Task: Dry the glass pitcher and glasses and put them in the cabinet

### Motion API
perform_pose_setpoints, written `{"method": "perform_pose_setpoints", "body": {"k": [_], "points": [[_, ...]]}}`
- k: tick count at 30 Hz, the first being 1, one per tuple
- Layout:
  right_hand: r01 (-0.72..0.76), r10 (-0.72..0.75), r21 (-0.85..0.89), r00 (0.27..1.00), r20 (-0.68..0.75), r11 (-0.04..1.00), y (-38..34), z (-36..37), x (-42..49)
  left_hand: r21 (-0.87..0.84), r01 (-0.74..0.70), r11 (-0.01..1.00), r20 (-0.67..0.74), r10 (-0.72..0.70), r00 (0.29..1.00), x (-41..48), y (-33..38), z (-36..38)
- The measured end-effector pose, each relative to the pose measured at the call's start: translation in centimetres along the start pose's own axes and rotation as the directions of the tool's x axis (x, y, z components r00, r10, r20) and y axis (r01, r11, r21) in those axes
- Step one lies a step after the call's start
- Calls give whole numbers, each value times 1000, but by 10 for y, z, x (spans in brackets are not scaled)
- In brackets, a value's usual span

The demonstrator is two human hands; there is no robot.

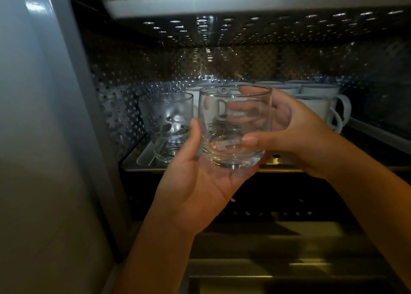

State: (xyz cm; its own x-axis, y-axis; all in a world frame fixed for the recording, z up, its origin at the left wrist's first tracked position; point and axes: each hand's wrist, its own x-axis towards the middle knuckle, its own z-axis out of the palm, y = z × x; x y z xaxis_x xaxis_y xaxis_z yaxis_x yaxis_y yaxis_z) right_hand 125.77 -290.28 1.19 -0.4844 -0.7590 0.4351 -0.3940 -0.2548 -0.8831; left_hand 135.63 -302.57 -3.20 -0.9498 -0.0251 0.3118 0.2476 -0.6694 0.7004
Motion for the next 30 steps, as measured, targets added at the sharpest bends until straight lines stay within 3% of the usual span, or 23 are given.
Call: {"method": "perform_pose_setpoints", "body": {"k": [10, 17, 21, 24, 30], "points": [[38, -35, 62, 998, -47, 997, 5, 7, 6, -2, 49, 999, -26, -49, 998, -6, 8, 1], [-5, 3, -15, 983, -185, 1000, 11, 6, 17, -100, 169, 981, -168, -184, 969, -20, 12, -7], [-34, 25, -37, 976, -216, 999, 18, 7, 23, -116, 263, 958, -60, -271, 961, -27, 14, -16], [-61, 56, -15, 976, -209, 998, 21, 9, 26, -47, 258, 965, -76, -261, 962, -30, 13, -25], [-117, 124, 45, 976, -181, 992, 24, 13, 41, -104, 337, 936, -32, -342, 939, -33, 14, -30]]}}
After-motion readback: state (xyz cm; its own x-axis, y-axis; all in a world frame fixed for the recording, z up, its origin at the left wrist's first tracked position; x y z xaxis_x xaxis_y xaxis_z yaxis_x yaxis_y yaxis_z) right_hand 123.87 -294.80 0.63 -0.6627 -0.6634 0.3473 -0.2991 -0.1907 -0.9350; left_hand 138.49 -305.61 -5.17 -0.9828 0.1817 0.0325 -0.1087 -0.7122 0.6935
